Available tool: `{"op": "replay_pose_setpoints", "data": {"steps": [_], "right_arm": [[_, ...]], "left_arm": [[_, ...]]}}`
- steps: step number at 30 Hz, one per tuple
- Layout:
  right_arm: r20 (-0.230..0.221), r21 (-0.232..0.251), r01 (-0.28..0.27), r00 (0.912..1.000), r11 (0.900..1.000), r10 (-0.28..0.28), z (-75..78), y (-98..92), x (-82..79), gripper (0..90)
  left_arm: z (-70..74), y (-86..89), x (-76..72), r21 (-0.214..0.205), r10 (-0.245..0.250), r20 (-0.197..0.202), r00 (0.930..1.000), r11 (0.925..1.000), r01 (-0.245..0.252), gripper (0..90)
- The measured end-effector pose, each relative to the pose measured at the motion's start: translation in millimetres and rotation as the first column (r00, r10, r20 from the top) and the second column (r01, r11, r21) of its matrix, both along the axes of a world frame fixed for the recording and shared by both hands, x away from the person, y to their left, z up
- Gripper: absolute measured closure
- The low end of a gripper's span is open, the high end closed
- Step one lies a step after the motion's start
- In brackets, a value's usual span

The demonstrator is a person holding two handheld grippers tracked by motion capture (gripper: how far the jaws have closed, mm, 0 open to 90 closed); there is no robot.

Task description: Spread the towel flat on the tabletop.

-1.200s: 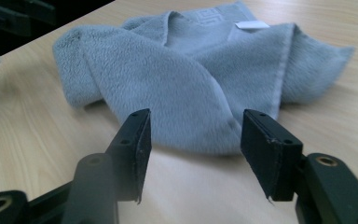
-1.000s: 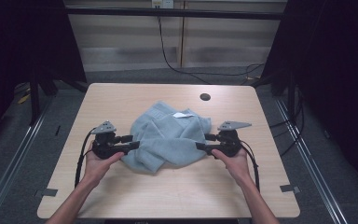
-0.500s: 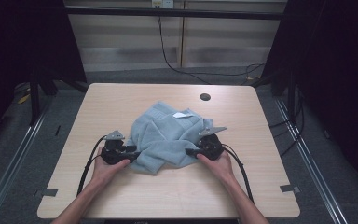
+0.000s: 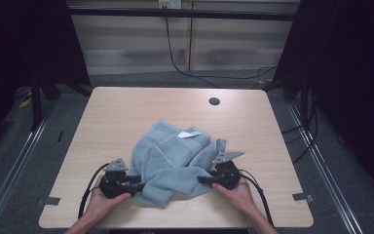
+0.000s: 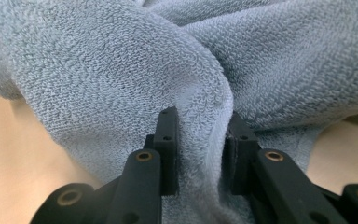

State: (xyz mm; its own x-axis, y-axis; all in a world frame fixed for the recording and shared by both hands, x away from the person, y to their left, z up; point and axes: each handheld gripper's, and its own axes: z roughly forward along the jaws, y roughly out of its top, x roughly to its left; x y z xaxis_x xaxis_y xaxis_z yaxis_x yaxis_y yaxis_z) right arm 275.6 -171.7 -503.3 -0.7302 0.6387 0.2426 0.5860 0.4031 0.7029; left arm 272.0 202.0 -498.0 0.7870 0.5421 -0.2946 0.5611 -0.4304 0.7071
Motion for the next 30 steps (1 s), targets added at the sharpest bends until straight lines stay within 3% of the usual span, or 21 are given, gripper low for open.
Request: {"op": "replay_pose_setpoints", "data": {"steps": [4, 6, 8, 11, 14, 17, 21, 22, 24, 26, 30], "right_arm": [[-0.025, -0.012, -0.009, 0.9997, 0.9999, 0.009, 3.4, 0.5, -22.2, 64.9], [-0.033, -0.015, -0.005, 0.9995, 0.9999, 0.005, 6.2, -0.2, -31.0, 59.9], [-0.019, -0.009, 0.002, 0.9998, 1.0, -0.002, 12.5, -4.1, -36.7, 57.9], [0.005, 0.042, 0.046, 0.9989, 0.9981, -0.046, 25.9, -13.4, -36.1, 54.9], [0.047, 0.054, 0.093, 0.9943, 0.9941, -0.096, 37.9, -22.8, -25.9, 51.5], [0.073, 0.057, 0.134, 0.9877, 0.9894, -0.138, 44.3, -31.4, -1.3, 45.2], [0.038, 0.036, 0.139, 0.9894, 0.9897, -0.14, 37.7, -28.5, 31.1, 41.5], [0.03, 0.031, 0.144, 0.989, 0.9892, -0.145, 35.4, -25.4, 36.7, 41.4], [0.015, 0.03, 0.156, 0.9875, 0.9873, -0.157, 30.3, -19.9, 46.2, 42.0], [0.019, -0.004, 0.18, 0.9835, 0.9836, -0.18, 25.4, -14.6, 52.6, 50.4], [0.034, 0.028, 0.168, 0.985, 0.9853, -0.169, 23.6, -12.2, 51.9, 86.9]], "left_arm": [[2.9, 4.5, -20.0, -0.008, -0.031, -0.036, 0.9989, 0.9995, 0.031, 49.5], [4.9, 7.2, -24.1, -0.015, -0.051, -0.033, 0.9981, 0.9986, 0.051, 45.3], [9.2, 7.8, -22.3, -0.035, -0.047, -0.015, 0.9988, 0.9983, 0.046, 42.7], [18.9, 6.1, -11.3, -0.078, -0.03, 0.014, 0.9994, 0.9965, 0.031, 42.0], [29.8, 3.0, 6.4, -0.103, -0.008, 0.058, 0.9983, 0.9946, 0.014, 42.0], [35.2, -5.1, 30.9, -0.111, 0.025, 0.077, 0.9967, 0.9937, -0.017, 42.7], [26.7, -18.4, 64.4, -0.091, 0.066, 0.101, 0.9927, 0.9942, -0.057, 41.9], [23.1, -20.8, 68.8, -0.08, 0.08, 0.096, 0.9921, 0.9941, -0.073, 41.8], [9.6, -28.7, 77.6, 0.007, 0.066, 0.099, 0.9929, 0.9977, -0.067, 38.2], [-1.6, -29.8, 79.0, 0.023, 0.058, 0.082, 0.995, 0.998, -0.06, 38.2], [-0.8, -22.7, 73.8, 0.062, 0.068, 0.089, 0.9937, 0.9954, -0.073, 44.4]]}}
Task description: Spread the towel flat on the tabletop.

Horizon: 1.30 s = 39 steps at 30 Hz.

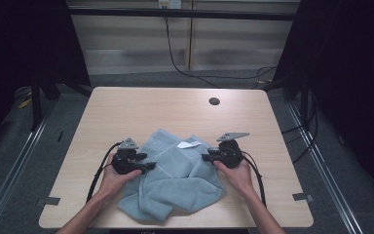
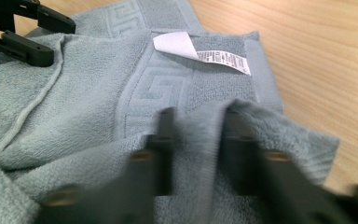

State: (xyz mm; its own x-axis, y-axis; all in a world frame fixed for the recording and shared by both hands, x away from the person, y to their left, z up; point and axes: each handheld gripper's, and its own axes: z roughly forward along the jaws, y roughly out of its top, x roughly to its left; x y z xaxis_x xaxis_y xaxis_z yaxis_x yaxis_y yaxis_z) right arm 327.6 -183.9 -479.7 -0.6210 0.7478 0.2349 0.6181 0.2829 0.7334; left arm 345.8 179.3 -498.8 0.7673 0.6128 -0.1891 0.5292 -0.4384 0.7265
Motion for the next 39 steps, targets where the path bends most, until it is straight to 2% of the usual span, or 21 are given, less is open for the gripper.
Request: {"op": "replay_pose_setpoints", "data": {"steps": [5, 9, 12, 16, 18, 20, 21, 24, 26, 28, 32, 34, 35, 37, 39], "right_arm": [[0.067, 0.036, 0.02, 0.9975, 0.9991, -0.022, 19.5, -12.0, -16.8, 89.1], [0.101, 0.061, 0.018, 0.9946, 0.998, -0.025, 32.7, -28.1, -42.0, 89.0], [0.078, 0.066, 0.013, 0.9968, 0.9977, -0.019, 30.8, -36.0, -62.0, 88.3], [0.028, 0.003, 0.006, 0.9996, 1.0, -0.006, 16.3, -39.4, -82.4, 85.1], [-0.023, -0.014, 0.033, 0.9992, 0.9994, -0.033, 6.7, -44.2, -85.5, 80.4], [-0.033, -0.062, 0.06, 0.9975, 0.9963, -0.062, 0.2, -50.6, -85.7, 74.8], [-0.033, -0.054, 0.085, 0.9956, 0.9949, -0.087, 0.7, -54.9, -85.5, 72.4], [0.023, 0.007, 0.101, 0.9946, 0.9948, -0.101, 15.7, -59.7, -82.2, 67.4], [0.056, 0.025, 0.078, 0.9953, 0.9967, -0.079, 24.5, -53.4, -76.3, 64.3], [0.048, 0.044, 0.043, 0.9978, 0.9981, -0.046, 25.7, -41.5, -68.0, 59.7], [0.007, 0.0, -0.028, 0.9996, 0.9996, 0.028, 7.4, -10.7, -43.2, 45.4], [-0.008, -0.031, -0.067, 0.9978, 0.9973, 0.066, -3.8, 0.9, -30.5, 42.4], [-0.01, -0.049, -0.069, 0.9976, 0.9964, 0.069, -8.5, 5.1, -25.7, 39.9], [-0.024, -0.045, -0.089, 0.9958, 0.995, 0.088, -16.2, 9.8, -20.1, 40.0], [-0.019, -0.078, -0.108, 0.9941, 0.9911, 0.107, -21.0, 13.4, -21.7, 39.5]], "left_arm": [[-1.8, 17.9, -7.8, -0.017, 0.031, -0.017, 0.9994, 0.9994, -0.031, 46.4], [-2.1, 30.4, -17.4, -0.026, 0.051, -0.019, 0.9985, 0.9983, -0.052, 46.6], [-1.7, 35.5, -23.6, -0.03, 0.058, -0.028, 0.9979, 0.9978, -0.059, 46.6], [-1.5, 38.1, -28.3, -0.033, 0.052, -0.03, 0.9982, 0.9981, -0.053, 46.5], [-1.6, 41.4, -30.9, -0.043, 0.057, -0.037, 0.9977, 0.9973, -0.059, 46.4], [-1.5, 43.4, -30.3, -0.05, 0.054, -0.042, 0.9976, 0.9972, -0.056, 46.2], [-1.5, 43.5, -29.8, -0.053, 0.055, -0.044, 0.9975, 0.997, -0.057, 45.8], [-0.7, 42.3, -27.3, -0.051, 0.051, -0.044, 0.9977, 0.9973, -0.053, 44.7], [0.0, 40.1, -25.2, -0.042, 0.053, -0.041, 0.9978, 0.9976, -0.055, 44.6], [-0.3, 37.8, -23.2, -0.036, 0.056, -0.035, 0.9978, 0.9977, -0.057, 44.5], [-1.3, 35.4, -18.3, -0.04, 0.061, -0.031, 0.9977, 0.9973, -0.062, 44.3], [-2.3, 35.4, -16.8, -0.052, 0.071, -0.028, 0.9971, 0.9961, -0.072, 44.2], [-2.3, 36.1, -15.8, -0.056, 0.067, -0.035, 0.9971, 0.996, -0.069, 44.2], [-2.2, 37.1, -15.0, -0.053, 0.07, -0.033, 0.997, 0.996, -0.072, 44.1], [-2.3, 37.3, -14.5, -0.051, 0.066, -0.03, 0.9974, 0.9964, -0.067, 44.1]]}}
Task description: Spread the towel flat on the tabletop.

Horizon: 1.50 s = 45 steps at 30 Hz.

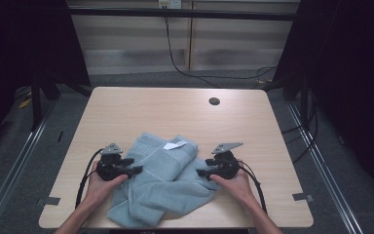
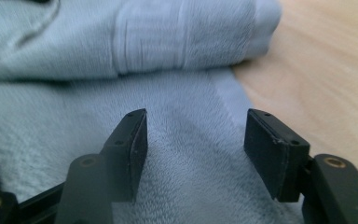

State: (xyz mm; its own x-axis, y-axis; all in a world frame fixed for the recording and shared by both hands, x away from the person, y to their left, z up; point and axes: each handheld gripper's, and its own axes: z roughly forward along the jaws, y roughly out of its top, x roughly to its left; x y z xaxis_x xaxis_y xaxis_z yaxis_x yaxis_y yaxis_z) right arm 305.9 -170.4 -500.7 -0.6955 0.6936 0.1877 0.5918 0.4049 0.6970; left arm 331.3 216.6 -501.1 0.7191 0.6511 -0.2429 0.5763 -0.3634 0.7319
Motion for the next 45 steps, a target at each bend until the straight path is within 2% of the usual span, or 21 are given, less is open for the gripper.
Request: {"op": "replay_pose_setpoints", "data": {"steps": [2, 5, 7, 9, 10, 11, 14, 16, 19, 20, 21, 23, 27, 30, 32, 34, 36, 37, 39, 41, 45], "right_arm": [[0.023, -0.013, -0.017, 0.9996, 0.9998, 0.018, -1.2, 0.5, -4.9, 42.3], [0.064, -0.075, -0.036, 0.9971, 0.9965, 0.041, -0.5, 1.9, -17.3, 50.4], [0.07, -0.094, -0.033, 0.9967, 0.995, 0.04, 0.6, 3.0, -26.7, 58.0], [0.07, -0.081, -0.04, 0.9964, 0.9959, 0.046, 0.6, 0.6, -33.9, 67.8], [0.07, -0.081, -0.04, 0.9964, 0.9959, 0.046, 0.6, 0.6, -33.9, 67.8], [0.055, -0.055, -0.044, 0.9973, 0.9975, 0.047, 0.0, -3.2, -38.4, 73.0], [0.042, -0.037, -0.042, 0.9982, 0.9985, 0.043, -0.3, -4.7, -39.7, 77.5], [0.03, -0.029, -0.049, 0.9983, 0.9984, 0.05, -0.3, -4.6, -39.9, 79.2], [0.009, -0.004, -0.069, 0.9976, 0.9976, 0.069, -0.6, -4.5, -41.1, 79.9], [0.001, 0.007, -0.076, 0.9971, 0.9971, 0.076, -0.9, -4.7, -41.7, 80.2], [0.0, 0.012, -0.08, 0.9968, 0.9967, 0.08, -1.2, -4.7, -42.5, 80.4], [-0.007, 0.018, -0.085, 0.9964, 0.9963, 0.085, -1.2, -4.9, -42.7, 80.9], [-0.021, 0.039, -0.076, 0.9968, 0.9963, 0.077, -2.3, -5.9, -40.1, 81.2], [-0.021, 0.05, -0.074, 0.9969, 0.996, 0.075, -2.8, -6.5, -38.5, 81.1], [-0.035, 0.063, -0.066, 0.9971, 0.9959, 0.068, -3.3, -7.8, -37.0, 81.1], [-0.038, 0.073, -0.06, 0.9973, 0.9955, 0.063, -4.1, -9.4, -34.6, 81.1], [-0.041, 0.076, -0.058, 0.9972, 0.9954, 0.062, -4.2, -9.4, -34.1, 81.1], [-0.04, 0.076, -0.058, 0.9973, 0.9955, 0.061, -4.1, -9.0, -34.3, 81.1], [-0.04, 0.067, -0.057, 0.9974, 0.9961, 0.06, -3.5, -8.6, -35.1, 81.1], [-0.04, 0.066, -0.059, 0.9973, 0.9961, 0.062, -3.3, -8.6, -35.3, 81.2], [-0.039, 0.062, -0.052, 0.9978, 0.9967, 0.055, -2.2, -9.9, -34.4, 81.5]], "left_arm": [[0.4, 0.0, 0.7, 0.002, 0.002, -0.002, 1.0, 1.0, -0.002, 43.7], [5.6, -1.7, 0.7, -0.039, 0.03, -0.02, 0.9993, 0.9988, -0.031, 41.0], [14.4, -7.2, -1.4, -0.011, 0.007, 0.032, 0.9995, 0.9999, -0.006, 40.7], [22.7, -13.9, -2.3, -0.026, -0.02, 0.057, 0.9982, 0.9994, 0.021, 39.6], [22.7, -13.9, -2.3, -0.026, -0.02, 0.057, 0.9982, 0.9994, 0.021, 39.2], [30.5, -22.8, -1.2, -0.02, -0.056, 0.066, 0.9963, 0.9982, 0.057, 38.0], [40.1, -39.7, 2.5, -0.053, -0.092, 0.084, 0.9923, 0.994, 0.096, 36.8], [42.9, -53.6, 5.4, -0.078, -0.135, 0.083, 0.9873, 0.9868, 0.142, 36.1], [39.9, -76.8, 5.6, -0.08, -0.177, 0.092, 0.9799, 0.9796, 0.184, 36.4], [36.9, -83.6, 4.7, -0.089, -0.199, 0.078, 0.9769, 0.9746, 0.206, 36.3], [33.5, -90.5, 3.5, -0.083, -0.221, 0.065, 0.9731, 0.9706, 0.226, 36.3], [26.3, -101.9, 2.5, -0.015, -0.262, 0.061, 0.9632, 0.9647, 0.263, 35.2], [13.7, -109.9, 4.2, 0.008, -0.295, 0.017, 0.9554, 0.9556, 0.295, 29.6], [13.5, -109.9, 4.9, 0.009, -0.293, 0.011, 0.956, 0.9561, 0.293, 27.8], [8.7, -113.5, 4.8, 0.036, -0.299, -0.014, 0.9542, 0.9535, 0.299, 27.8], [6.7, -118.2, 2.3, 0.081, -0.304, -0.007, 0.9526, 0.9493, 0.304, 27.6], [7.0, -120.0, 0.3, 0.097, -0.308, -0.002, 0.9515, 0.947, 0.306, 33.5], [7.9, -122.6, -4.2, 0.165, -0.306, 0.033, 0.9514, 0.9406, 0.297, 40.8], [8.9, -123.5, -5.9, 0.176, -0.314, 0.041, 0.9486, 0.9368, 0.303, 54.6], [9.7, -120.2, -3.5, 0.151, -0.315, 0.023, 0.9488, 0.9391, 0.308, 69.4], [13.1, -107.8, 1.7, 0.042, -0.302, 0.006, 0.9533, 0.9525, 0.302, 81.9]]}}
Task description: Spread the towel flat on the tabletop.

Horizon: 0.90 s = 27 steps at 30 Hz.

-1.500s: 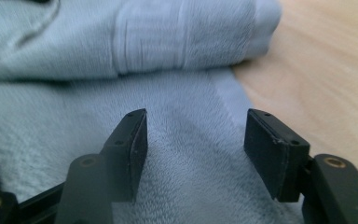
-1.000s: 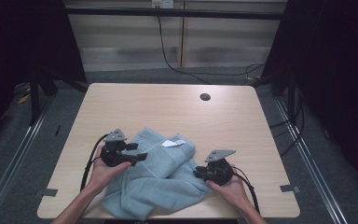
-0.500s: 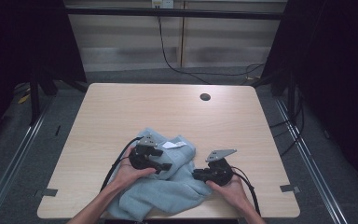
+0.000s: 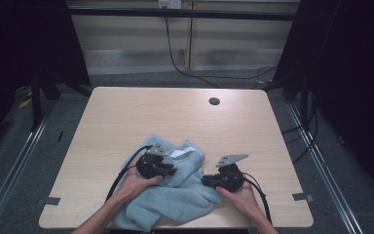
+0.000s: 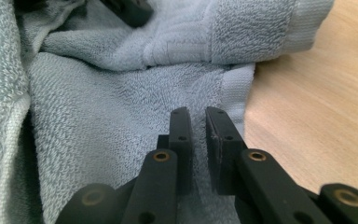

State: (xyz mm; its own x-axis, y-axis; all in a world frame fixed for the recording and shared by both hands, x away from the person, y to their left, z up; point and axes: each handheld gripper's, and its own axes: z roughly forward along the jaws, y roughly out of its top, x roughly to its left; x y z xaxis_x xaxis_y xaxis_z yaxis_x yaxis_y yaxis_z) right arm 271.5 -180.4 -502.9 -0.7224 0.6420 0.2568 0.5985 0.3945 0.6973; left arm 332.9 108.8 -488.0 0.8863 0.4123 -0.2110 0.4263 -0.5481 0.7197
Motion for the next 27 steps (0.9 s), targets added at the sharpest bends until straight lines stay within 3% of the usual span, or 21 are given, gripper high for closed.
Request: {"op": "replay_pose_setpoints", "data": {"steps": [1, 2, 9, 14, 20, 22, 24, 26, 27], "right_arm": [[0.0, 0.0, 0.0, 1.0, 1.0, 0.0, 0.0, 0.0, 0.0, 81.5], [-0.004, 0.012, 0.01, 0.9999, 0.9999, -0.01, 1.6, -2.2, 1.2, 81.6], [0.028, 0.049, 0.04, 0.9987, 0.998, -0.042, 11.8, -9.6, 3.9, 82.6], [0.072, 0.105, 0.088, 0.9928, 0.9905, -0.096, 30.3, -24.6, 7.1, 83.9], [0.113, 0.15, 0.15, 0.9793, 0.9772, -0.168, 50.9, -47.6, 12.6, 86.0], [0.131, 0.165, 0.169, 0.9727, 0.9717, -0.191, 58.9, -55.0, 15.1, 87.3], [0.149, 0.187, 0.19, 0.9645, 0.964, -0.218, 67.5, -61.3, 18.5, 90.0], [0.166, 0.197, 0.205, 0.9569, 0.9588, -0.238, 77.2, -67.4, 23.1, 90.0], [0.173, 0.198, 0.211, 0.9537, 0.9571, -0.246, 82.2, -69.7, 25.0, 90.0]], "left_arm": [[0.0, 0.0, 0.0, 0.0, 0.0, 0.0, 1.0, 1.0, 0.0, 82.6], [5.5, 5.1, 0.0, -0.02, 0.006, 0.016, 0.9998, 0.9998, -0.006, 83.2], [24.7, 25.9, 2.2, -0.114, 0.061, 0.032, 0.9976, 0.9919, -0.057, 83.6], [44.3, 50.6, 7.2, -0.225, 0.132, 0.039, 0.9906, 0.967, -0.12, 83.7], [60.5, 74.2, 10.9, -0.277, 0.205, 0.061, 0.9768, 0.9437, -0.181, 84.0], [65.5, 81.5, 12.1, -0.288, 0.222, 0.07, 0.9726, 0.938, -0.193, 84.1], [71.4, 88.9, 12.7, -0.314, 0.246, 0.076, 0.9662, 0.9258, -0.211, 84.2], [78.1, 97.3, 14.0, -0.328, 0.264, 0.09, 0.9602, 0.9183, -0.222, 84.3], [78.1, 97.3, 14.0, -0.328, 0.264, 0.09, 0.9602, 0.9183, -0.222, 84.3]]}}
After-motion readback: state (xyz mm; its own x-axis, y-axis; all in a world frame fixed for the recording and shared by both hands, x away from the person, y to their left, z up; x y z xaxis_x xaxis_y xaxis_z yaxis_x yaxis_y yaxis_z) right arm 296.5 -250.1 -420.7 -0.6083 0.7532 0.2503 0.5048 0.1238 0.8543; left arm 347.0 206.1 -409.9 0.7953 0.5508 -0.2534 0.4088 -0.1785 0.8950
